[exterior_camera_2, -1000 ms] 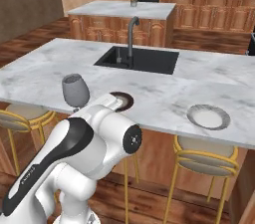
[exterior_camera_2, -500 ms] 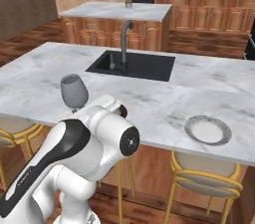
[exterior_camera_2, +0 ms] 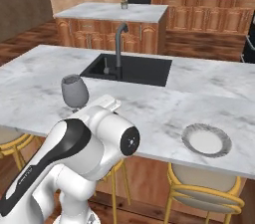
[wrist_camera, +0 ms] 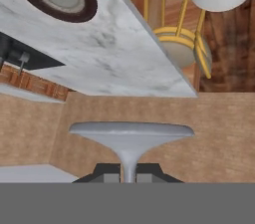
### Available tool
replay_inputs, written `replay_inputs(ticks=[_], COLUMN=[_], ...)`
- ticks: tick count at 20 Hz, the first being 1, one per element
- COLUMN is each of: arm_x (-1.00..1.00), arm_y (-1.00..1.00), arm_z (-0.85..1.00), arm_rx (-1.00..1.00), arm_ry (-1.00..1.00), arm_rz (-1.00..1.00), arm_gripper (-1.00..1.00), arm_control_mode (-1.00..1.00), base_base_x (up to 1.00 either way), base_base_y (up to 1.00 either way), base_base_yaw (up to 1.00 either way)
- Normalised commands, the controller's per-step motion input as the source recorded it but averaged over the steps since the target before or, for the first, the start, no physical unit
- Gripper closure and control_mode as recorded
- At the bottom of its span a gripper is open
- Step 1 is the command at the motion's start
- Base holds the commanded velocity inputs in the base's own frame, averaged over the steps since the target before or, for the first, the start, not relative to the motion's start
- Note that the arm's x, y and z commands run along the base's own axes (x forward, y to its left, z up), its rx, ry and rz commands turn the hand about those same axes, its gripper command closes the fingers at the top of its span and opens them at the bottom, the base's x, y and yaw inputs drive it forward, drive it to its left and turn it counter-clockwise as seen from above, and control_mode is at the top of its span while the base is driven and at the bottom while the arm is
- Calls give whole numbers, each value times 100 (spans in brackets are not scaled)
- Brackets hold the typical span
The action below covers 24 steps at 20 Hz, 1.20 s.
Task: Retrieve the wine glasses from the counter and place one next to each plate.
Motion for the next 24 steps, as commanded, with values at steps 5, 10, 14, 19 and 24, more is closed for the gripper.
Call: replay_inputs(ticks=[5,10,14,19,24], arm_x=[0,0,10,54,47], arm_y=[0,0,-8,-30,-38], arm_z=[0,0,-4,-33,-57], arm_rx=[0,0,0,-1,-3], arm_ry=[0,0,-2,-2,0], arm_rz=[0,0,3,14,17], arm_gripper=[100,100,100,100,100], arm_control_mode=[100,100,-100,-100,-100], base_base_x=[36,35,29,0,0], base_base_y=[-15,-10,-19,0,0], base_base_yaw=[-28,-2,4,0,0])
